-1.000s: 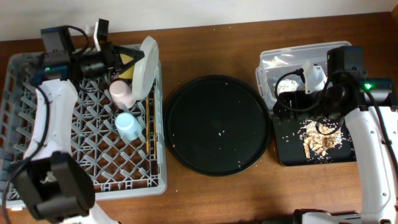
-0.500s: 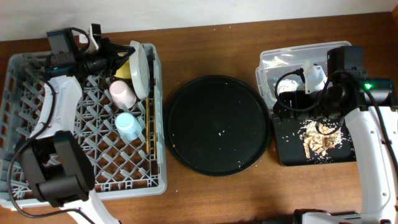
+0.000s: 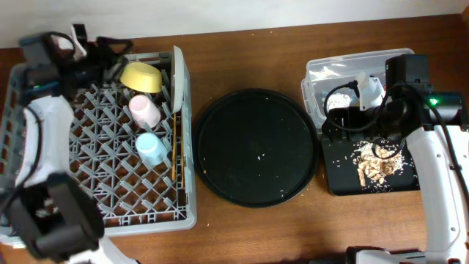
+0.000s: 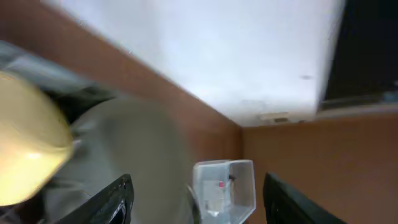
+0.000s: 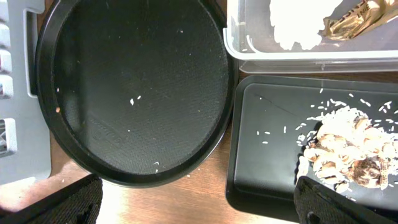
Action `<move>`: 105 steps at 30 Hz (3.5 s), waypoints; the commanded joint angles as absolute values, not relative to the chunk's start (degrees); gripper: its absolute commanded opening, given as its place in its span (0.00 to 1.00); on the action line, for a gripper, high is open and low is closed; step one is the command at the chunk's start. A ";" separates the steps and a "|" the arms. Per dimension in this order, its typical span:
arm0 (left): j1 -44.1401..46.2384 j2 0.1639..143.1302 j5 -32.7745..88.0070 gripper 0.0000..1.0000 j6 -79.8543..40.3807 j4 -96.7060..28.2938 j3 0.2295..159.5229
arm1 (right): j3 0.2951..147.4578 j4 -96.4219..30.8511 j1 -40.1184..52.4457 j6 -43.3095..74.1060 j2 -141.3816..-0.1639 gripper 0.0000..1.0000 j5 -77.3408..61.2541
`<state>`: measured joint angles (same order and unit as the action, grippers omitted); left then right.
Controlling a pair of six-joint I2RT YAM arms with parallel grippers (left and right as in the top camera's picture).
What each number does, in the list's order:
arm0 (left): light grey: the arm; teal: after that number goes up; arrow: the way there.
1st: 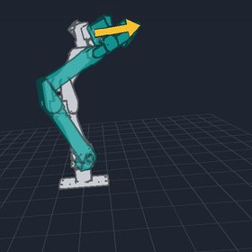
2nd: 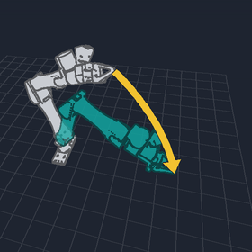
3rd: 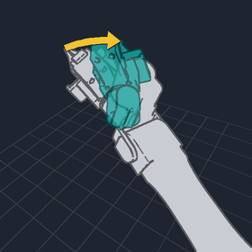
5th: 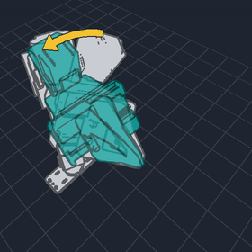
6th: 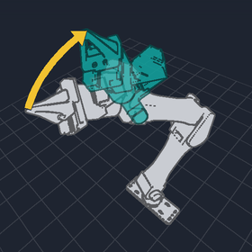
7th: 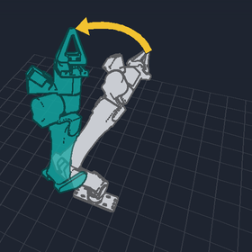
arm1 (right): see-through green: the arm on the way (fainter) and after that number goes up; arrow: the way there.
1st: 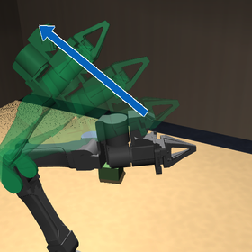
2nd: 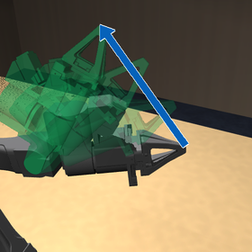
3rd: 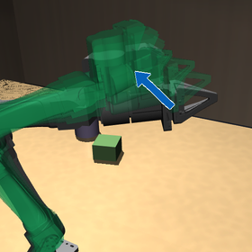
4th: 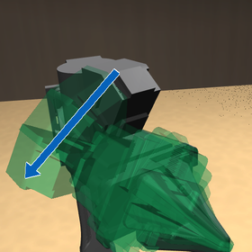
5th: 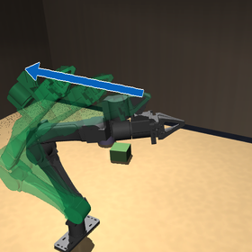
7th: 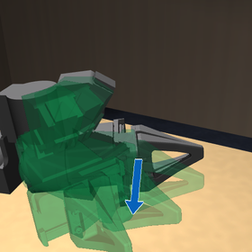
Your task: Sort waste into correct bins and load items into the dishwasher rack
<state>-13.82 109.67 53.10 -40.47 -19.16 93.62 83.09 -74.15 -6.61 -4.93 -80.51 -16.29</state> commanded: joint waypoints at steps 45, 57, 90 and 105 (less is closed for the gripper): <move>-7.29 90.04 3.18 0.99 -24.34 -52.01 93.78 | 3.01 1.98 2.87 -3.55 -0.19 0.99 -6.79; -7.29 90.04 3.18 0.99 -24.32 -52.01 93.78 | 0.32 -4.49 1.48 -3.57 -0.19 0.99 -0.80; -7.25 40.23 1.34 0.99 -24.32 -52.60 52.82 | 0.32 -4.49 -2.17 -3.57 -0.19 0.99 -0.80; -0.75 7.42 -3.11 1.00 -24.29 4.29 4.27 | 0.32 -4.51 -2.17 -3.57 -0.21 0.99 -0.80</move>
